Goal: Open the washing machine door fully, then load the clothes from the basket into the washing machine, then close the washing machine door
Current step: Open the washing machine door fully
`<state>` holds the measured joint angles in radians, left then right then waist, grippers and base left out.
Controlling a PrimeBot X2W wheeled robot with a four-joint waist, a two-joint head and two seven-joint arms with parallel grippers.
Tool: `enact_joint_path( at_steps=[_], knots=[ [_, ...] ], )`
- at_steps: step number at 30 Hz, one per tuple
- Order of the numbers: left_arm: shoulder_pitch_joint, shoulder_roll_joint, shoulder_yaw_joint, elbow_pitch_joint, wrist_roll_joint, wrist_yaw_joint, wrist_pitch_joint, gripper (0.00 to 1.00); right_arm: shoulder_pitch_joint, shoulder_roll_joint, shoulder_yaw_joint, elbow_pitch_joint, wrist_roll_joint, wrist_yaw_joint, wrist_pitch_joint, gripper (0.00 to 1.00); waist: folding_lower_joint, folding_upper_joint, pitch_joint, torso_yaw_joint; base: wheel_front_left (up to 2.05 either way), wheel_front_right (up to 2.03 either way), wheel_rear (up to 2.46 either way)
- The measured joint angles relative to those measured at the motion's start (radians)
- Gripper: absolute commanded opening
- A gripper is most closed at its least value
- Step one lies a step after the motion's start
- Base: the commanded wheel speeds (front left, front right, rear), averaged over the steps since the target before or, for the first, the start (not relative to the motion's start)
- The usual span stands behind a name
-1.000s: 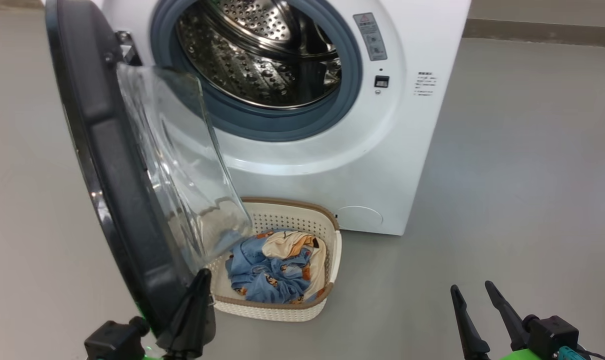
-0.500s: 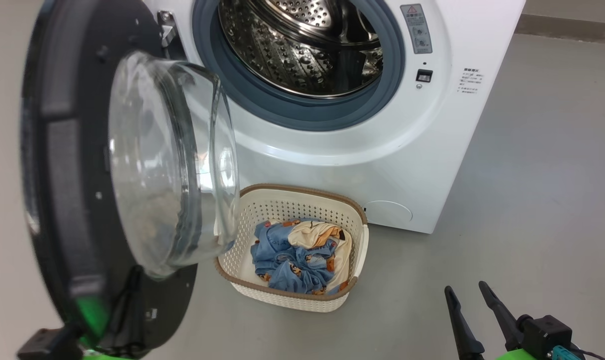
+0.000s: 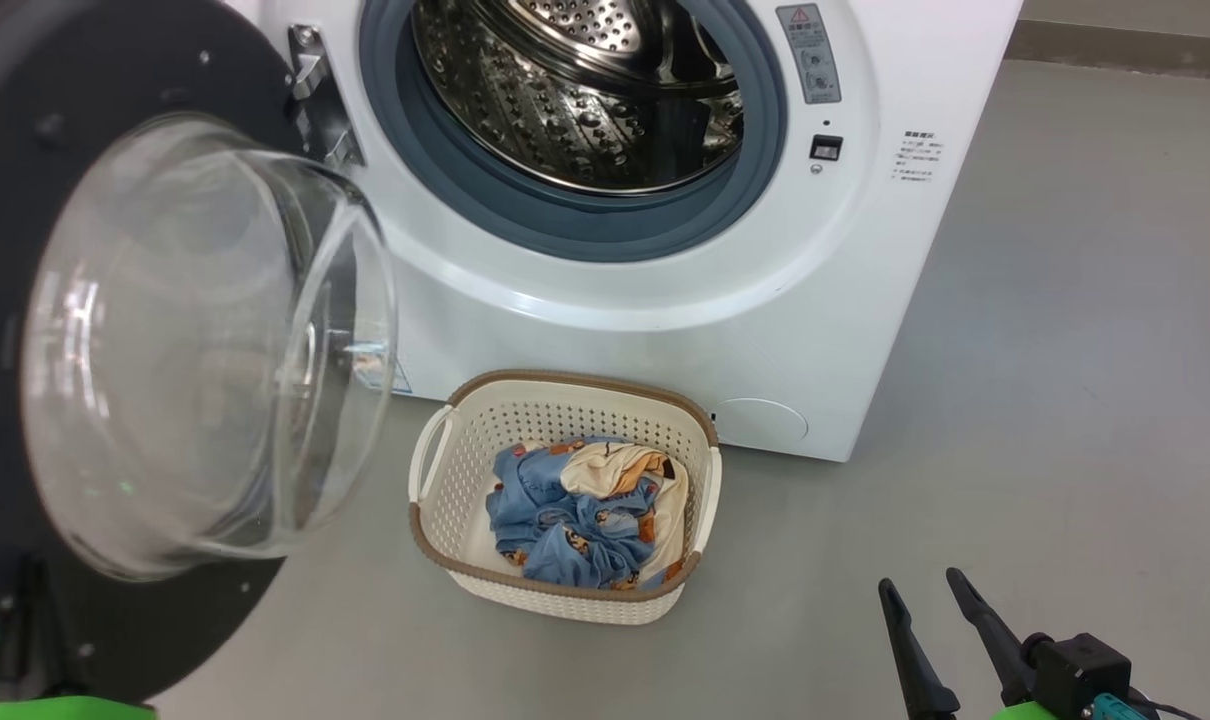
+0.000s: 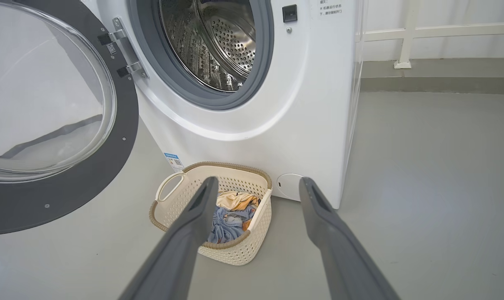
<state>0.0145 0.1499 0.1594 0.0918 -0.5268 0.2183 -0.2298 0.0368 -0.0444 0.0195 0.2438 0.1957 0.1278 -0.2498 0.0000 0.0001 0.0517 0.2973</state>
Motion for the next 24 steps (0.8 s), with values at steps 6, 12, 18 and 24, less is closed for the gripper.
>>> enact_joint_path(
  at_steps=[6, 12, 18, 24],
  knots=[
    [-0.061, 0.054, 0.073, 0.16, -0.006, -0.012, -0.016, 0.0, 0.0, 0.0, 0.002, 0.006, 0.0, 0.0, 0.0, 1.0, 0.0, 0.0, -0.004, -0.018, 0.0, 0.0, 0.0],
    [-0.122, 0.084, 0.118, 0.3, -0.003, -0.033, -0.023, 0.0, 0.0, 0.0, 0.003, 0.01, 0.0, 0.0, 0.0, 1.0, 0.0, 0.0, -0.013, -0.034, 0.0, 0.0, 0.0],
    [-0.167, 0.105, 0.187, 0.402, 0.028, -0.048, -0.025, 0.0, 0.0, 0.0, 0.01, 0.018, 0.0, 0.0, 0.0, 1.0, 0.0, 0.0, -0.023, -0.051, 0.0, 0.0, 0.0],
    [-0.179, 0.106, 0.244, 0.43, 0.071, -0.075, -0.025, 0.0, 0.0, 0.0, 0.014, 0.022, 0.0, 0.0, 0.0, 1.0, 0.0, 0.0, -0.031, -0.071, 0.0, 0.0, 0.0]
  ],
)
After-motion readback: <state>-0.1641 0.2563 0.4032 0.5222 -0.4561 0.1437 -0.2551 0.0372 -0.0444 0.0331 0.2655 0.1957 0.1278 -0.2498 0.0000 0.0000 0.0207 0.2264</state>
